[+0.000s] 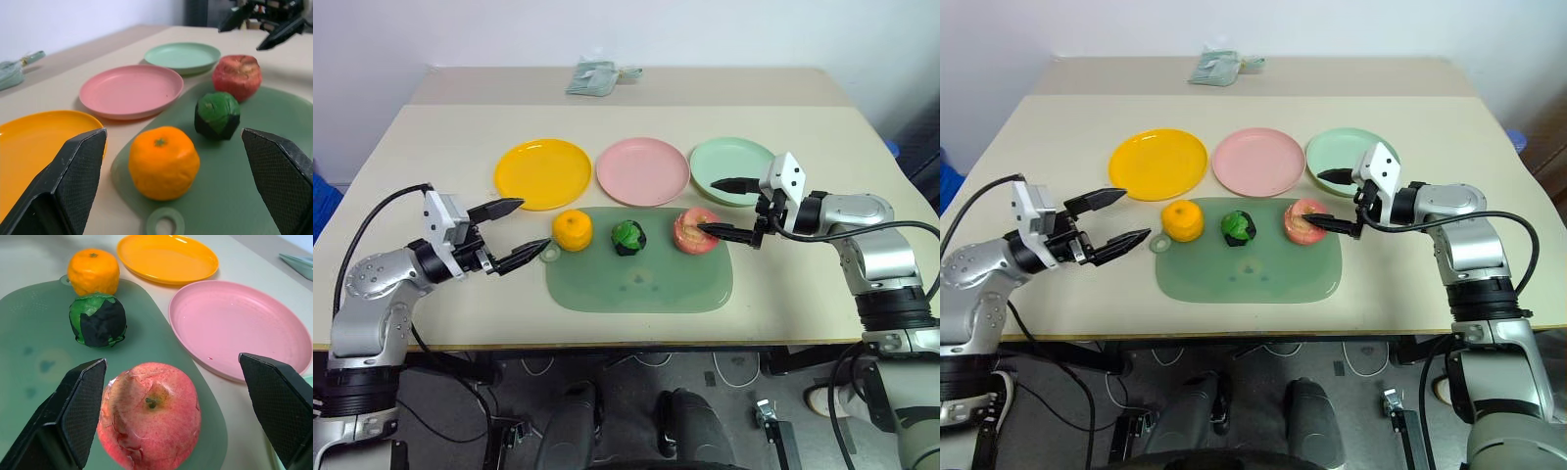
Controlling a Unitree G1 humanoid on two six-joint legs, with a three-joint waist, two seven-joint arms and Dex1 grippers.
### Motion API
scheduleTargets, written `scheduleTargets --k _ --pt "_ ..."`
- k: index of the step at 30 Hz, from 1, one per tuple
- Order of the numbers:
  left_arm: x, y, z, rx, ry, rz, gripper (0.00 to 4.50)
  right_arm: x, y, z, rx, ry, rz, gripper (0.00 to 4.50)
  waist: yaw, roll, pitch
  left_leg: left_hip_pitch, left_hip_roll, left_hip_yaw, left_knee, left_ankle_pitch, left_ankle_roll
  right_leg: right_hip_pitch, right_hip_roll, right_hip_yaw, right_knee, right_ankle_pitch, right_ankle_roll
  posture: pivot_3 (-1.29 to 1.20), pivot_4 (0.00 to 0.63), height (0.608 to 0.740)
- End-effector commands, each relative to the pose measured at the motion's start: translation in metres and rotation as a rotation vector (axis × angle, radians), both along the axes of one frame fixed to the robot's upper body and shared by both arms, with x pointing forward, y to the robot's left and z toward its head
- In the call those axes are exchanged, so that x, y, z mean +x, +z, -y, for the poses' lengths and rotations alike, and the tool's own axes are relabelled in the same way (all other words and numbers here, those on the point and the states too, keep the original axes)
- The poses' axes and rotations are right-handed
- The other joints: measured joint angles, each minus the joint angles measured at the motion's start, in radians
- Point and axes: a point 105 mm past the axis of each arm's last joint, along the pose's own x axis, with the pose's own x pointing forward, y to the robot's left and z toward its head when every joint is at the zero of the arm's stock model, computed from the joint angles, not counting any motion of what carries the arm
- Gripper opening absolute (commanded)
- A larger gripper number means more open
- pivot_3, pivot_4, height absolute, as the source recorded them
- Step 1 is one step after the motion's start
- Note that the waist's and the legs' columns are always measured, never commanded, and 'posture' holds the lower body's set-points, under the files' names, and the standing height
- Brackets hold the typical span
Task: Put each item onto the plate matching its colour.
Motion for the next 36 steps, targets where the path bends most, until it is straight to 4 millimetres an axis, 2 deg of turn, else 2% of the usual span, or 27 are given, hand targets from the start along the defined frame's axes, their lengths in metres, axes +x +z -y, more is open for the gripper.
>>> scheduleTargets --k 1,4,10,15,18,21,24,28,30,36 --pt "-0.003 0.008 0.001 0.005 0.011 0.064 4.50 -0.001 0.017 -0.006 0.006 0.030 0.055 4.42 0.000 0.000 0.000 0.000 0.000 0.000 0.000 0.000 0.000 0.000 0.000 0.000 0.000 0.000 0.000 0.00 0.150 0.740" --pt "-0.004 0.014 0.002 -0.019 0.029 0.086 4.50 0.003 0.019 -0.006 -0.001 0.033 0.060 4.42 0.000 0.000 0.000 0.000 0.000 0.000 0.000 0.000 0.000 0.000 0.000 0.000 0.000 0.000 0.000 0.00 0.150 0.740" --pt "-0.006 0.015 -0.012 0.002 0.060 0.084 4.50 0.004 0.023 -0.020 0.018 0.070 0.071 4.42 -0.001 0.000 0.000 0.000 0.000 0.000 0.000 0.000 0.000 0.000 0.000 0.000 0.000 0.000 0.000 0.00 0.150 0.740" --pt "-0.009 0.031 -0.021 -0.040 0.073 0.118 4.50 0.004 0.018 -0.025 0.019 0.088 0.069 4.42 0.001 0.000 0.000 0.000 0.000 0.000 0.000 0.000 0.000 0.000 0.000 0.000 0.000 0.000 0.000 0.00 0.150 0.740" --pt "-0.011 0.026 -0.028 -0.043 0.088 0.094 4.50 0.003 0.025 -0.031 0.062 0.095 0.072 4.42 -0.002 0.000 0.000 0.000 0.000 0.000 0.000 0.000 0.000 0.000 0.000 0.000 0.000 0.000 0.000 0.00 0.150 0.740" --pt "-0.006 0.021 -0.022 -0.043 0.056 0.061 4.50 -0.001 0.034 -0.037 0.089 0.118 0.071 4.42 0.000 0.000 0.000 0.000 0.000 0.000 0.000 0.000 0.000 0.000 0.000 0.000 0.000 0.000 0.000 0.00 0.150 0.740" --pt "0.019 0.016 -0.023 -0.016 0.107 0.044 4.50 -0.008 0.034 -0.041 0.088 0.137 0.029 4.42 0.006 0.000 0.000 0.000 0.000 -0.001 0.000 0.000 0.000 0.000 0.000 -0.001 0.001 0.000 0.000 0.00 0.150 0.740" --pt "0.035 0.014 -0.006 -0.011 0.047 0.021 4.50 -0.029 0.043 -0.055 0.121 0.230 -0.044 4.42 0.001 0.000 0.000 0.000 0.000 -0.001 0.000 0.000 0.000 0.001 0.000 -0.001 0.000 0.000 0.000 0.00 0.150 0.740" --pt "0.043 0.010 -0.001 -0.007 0.039 0.010 4.50 -0.033 0.045 -0.057 0.114 0.230 -0.039 4.42 0.002 0.000 0.000 0.000 0.000 -0.001 0.000 0.000 0.000 0.000 0.000 -0.002 0.000 0.000 0.000 0.00 0.150 0.740" --pt "0.050 -0.007 0.019 0.002 -0.069 -0.044 4.50 -0.046 0.048 -0.064 0.125 0.216 -0.079 4.42 0.001 0.000 0.000 0.000 0.000 0.000 0.000 0.000 0.000 0.000 0.001 -0.002 0.000 0.000 0.000 0.00 0.150 0.740"
